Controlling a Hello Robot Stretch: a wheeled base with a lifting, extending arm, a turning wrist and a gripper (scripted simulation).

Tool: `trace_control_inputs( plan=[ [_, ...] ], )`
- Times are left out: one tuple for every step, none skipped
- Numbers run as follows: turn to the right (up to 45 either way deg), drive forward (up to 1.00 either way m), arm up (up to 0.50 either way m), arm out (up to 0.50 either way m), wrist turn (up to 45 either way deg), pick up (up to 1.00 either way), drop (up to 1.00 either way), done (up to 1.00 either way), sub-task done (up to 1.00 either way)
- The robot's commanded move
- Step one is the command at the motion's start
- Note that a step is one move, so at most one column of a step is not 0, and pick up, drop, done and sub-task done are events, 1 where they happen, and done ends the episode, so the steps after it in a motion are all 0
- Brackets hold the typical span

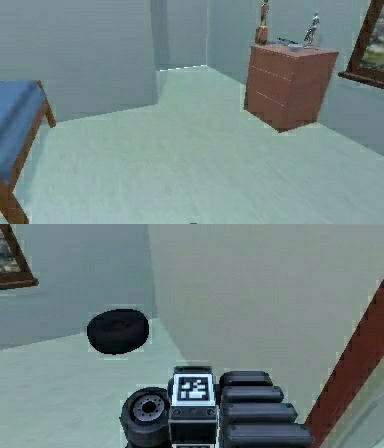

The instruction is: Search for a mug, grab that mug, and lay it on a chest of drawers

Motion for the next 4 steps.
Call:
trace_control_inputs(
  plan=[
    [0.0, 1.0, 0.0, 0.0, 0.0, 0.0, 0.0, 0.0, 0.0],
    [0.0, 1.0, 0.0, 0.0, 0.0, 0.0, 0.0, 0.0, 0.0],
    [-3.0, 0.0, 0.0, 0.0, 0.0, 0.0, 0.0, 0.0, 0.0],
    [0.0, 1.0, 0.0, 0.0, 0.0, 0.0, 0.0, 0.0, 0.0]
  ],
)
